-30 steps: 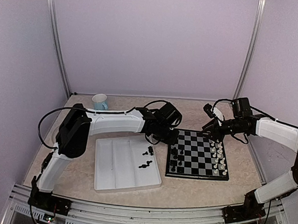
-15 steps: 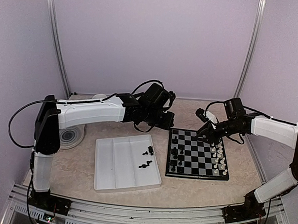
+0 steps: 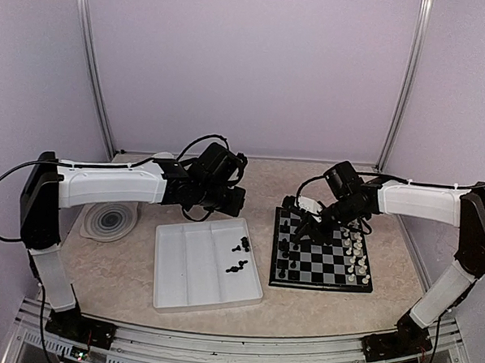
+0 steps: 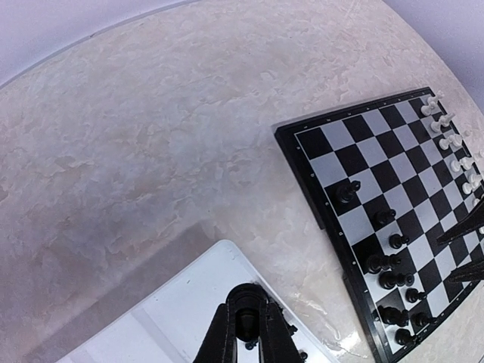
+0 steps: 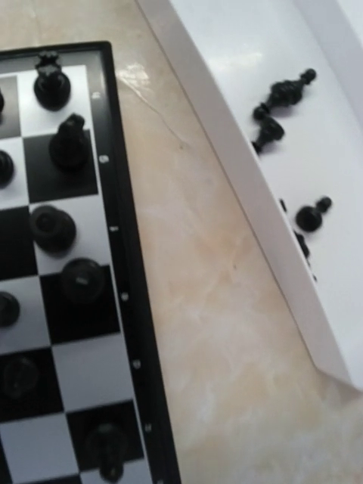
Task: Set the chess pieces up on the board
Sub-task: Pick up the queen from c8.
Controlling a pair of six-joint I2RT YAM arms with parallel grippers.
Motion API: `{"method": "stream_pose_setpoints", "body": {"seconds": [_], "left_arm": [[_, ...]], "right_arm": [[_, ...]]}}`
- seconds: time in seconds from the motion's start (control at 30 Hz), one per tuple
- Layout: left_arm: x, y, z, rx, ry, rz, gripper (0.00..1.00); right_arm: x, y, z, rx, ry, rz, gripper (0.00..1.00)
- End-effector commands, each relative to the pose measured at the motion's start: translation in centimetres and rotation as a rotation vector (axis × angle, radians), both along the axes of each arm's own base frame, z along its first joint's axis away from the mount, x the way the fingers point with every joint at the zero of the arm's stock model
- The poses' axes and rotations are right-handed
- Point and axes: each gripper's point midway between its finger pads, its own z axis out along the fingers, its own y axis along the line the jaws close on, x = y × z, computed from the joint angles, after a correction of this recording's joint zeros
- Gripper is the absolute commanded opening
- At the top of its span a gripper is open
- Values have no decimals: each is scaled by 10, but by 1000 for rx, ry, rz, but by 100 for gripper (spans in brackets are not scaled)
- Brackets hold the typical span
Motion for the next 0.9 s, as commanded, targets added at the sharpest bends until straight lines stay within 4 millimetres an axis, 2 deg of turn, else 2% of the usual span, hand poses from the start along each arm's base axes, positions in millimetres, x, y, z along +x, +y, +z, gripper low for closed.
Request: {"method": "stream_pose_setpoints", "body": {"seconds": [0.0,0.1,0.47,0.87], "left_arm": [[4,8,19,-27,-57,-1,0],[1,9,17,-24,-63,-28,0],[-5,12,10,-6,-54,-57,0],[-5,9,8,-24,-43,-55,0]], "right_arm": [[-2,5,6,-19,0,37,31],[-3,7,5,-23,10,54,31],[-22,19,-14,-90,13,142,31],[-13,16,-33,-151,-10,103,30]]}}
